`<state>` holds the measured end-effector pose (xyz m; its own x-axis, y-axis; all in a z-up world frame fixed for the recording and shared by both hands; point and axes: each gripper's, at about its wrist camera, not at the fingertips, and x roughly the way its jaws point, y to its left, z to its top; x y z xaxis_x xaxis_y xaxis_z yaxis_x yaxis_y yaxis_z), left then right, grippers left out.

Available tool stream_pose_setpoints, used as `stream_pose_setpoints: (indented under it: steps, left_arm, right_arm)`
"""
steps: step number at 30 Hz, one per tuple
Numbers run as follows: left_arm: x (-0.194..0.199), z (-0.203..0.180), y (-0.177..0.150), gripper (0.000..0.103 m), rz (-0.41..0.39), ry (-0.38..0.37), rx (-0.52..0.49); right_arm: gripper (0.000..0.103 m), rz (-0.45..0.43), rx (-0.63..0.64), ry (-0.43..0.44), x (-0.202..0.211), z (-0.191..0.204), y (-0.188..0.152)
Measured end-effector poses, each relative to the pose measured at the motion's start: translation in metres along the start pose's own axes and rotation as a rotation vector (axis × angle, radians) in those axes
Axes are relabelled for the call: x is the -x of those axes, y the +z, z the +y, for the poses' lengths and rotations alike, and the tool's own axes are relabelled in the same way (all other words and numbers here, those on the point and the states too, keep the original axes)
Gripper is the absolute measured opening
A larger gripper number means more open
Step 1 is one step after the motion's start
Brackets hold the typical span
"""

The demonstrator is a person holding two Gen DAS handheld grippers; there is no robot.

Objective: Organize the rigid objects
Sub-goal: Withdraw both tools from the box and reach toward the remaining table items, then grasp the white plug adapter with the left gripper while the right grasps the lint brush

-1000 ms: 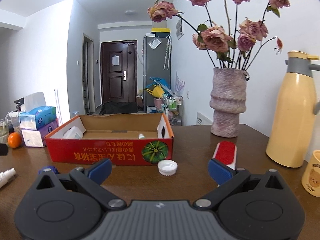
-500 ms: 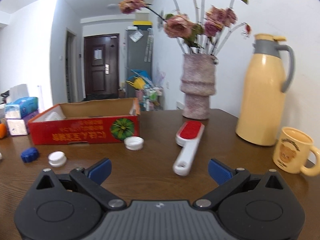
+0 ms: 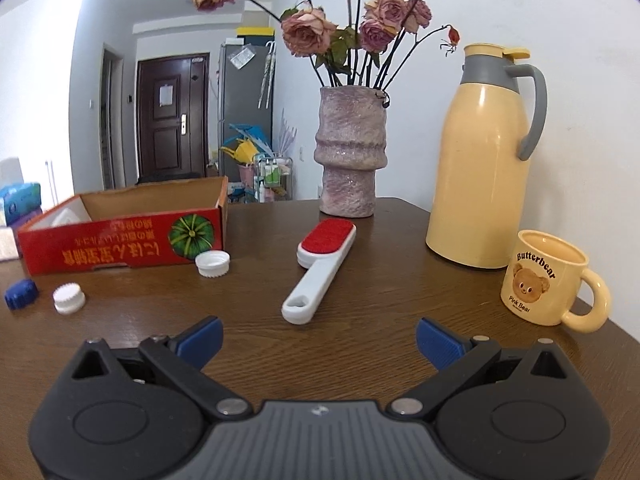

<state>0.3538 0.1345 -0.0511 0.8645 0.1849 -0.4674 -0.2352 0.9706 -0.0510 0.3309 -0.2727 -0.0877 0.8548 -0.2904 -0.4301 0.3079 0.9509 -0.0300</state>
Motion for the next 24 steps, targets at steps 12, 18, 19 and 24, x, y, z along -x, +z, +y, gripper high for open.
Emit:
stream_pose_setpoints:
  steps: [12,18,19,24]
  left_arm:
    - [-0.008,0.006,0.000,0.103,0.018,0.024,0.024]
    - [-0.018,0.008,0.000,0.103,0.040,0.046,0.033]
    - [-0.019,0.009,0.000,0.103,0.041,0.049,0.034]
    - [-0.025,0.011,0.001,0.103,0.047,0.059,0.038]
  right_arm:
    - [0.103,0.031,0.024,0.013,-0.026,-0.007,0.005]
    - [0.103,0.051,0.011,0.011,-0.042,-0.011,0.009]
    - [0.103,0.053,0.008,0.011,-0.045,-0.012,0.010]
    - [0.103,0.075,-0.007,0.009,-0.070,-0.011,0.017]
